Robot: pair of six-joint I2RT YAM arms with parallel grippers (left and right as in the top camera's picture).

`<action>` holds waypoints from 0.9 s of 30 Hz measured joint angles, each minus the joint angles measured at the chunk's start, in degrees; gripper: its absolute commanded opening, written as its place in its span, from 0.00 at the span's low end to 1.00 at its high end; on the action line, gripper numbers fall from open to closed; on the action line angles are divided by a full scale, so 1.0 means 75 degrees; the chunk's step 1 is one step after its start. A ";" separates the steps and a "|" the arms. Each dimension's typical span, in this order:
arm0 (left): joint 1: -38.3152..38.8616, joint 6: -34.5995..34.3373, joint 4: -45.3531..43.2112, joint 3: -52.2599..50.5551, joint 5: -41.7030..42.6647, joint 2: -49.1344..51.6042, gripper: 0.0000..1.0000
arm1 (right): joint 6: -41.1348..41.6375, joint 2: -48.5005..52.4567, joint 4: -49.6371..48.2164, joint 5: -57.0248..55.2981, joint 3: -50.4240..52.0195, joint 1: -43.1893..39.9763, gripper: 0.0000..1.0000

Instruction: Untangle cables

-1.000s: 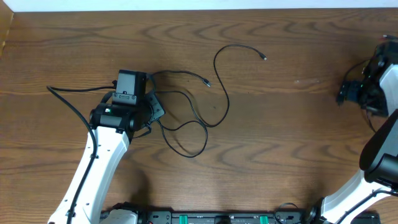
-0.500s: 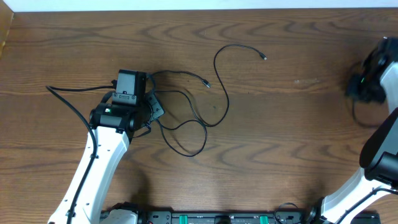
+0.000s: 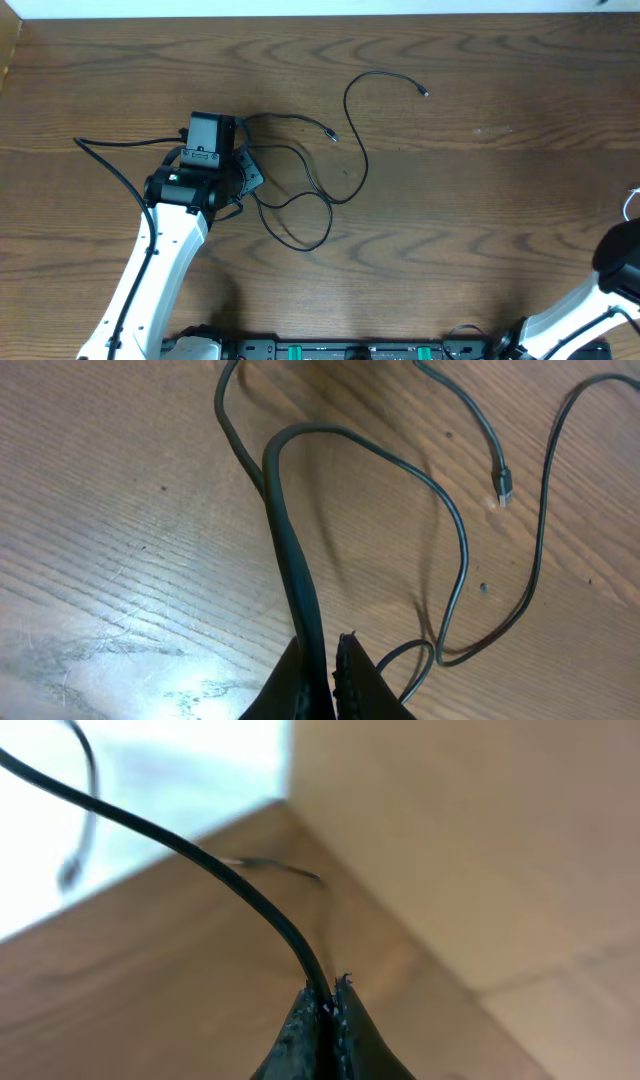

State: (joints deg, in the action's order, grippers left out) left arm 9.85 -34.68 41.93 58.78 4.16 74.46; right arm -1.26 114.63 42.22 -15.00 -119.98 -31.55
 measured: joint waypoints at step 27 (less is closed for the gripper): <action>0.2460 -0.1647 -1.0261 0.0831 0.2378 0.2209 0.07 | 0.0877 -0.2130 0.0574 0.4893 -0.1384 -0.1105 0.99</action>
State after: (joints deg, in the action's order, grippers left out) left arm 28.29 -47.03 -35.03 65.01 22.00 91.02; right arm 5.32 98.65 46.52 21.69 -130.37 -39.83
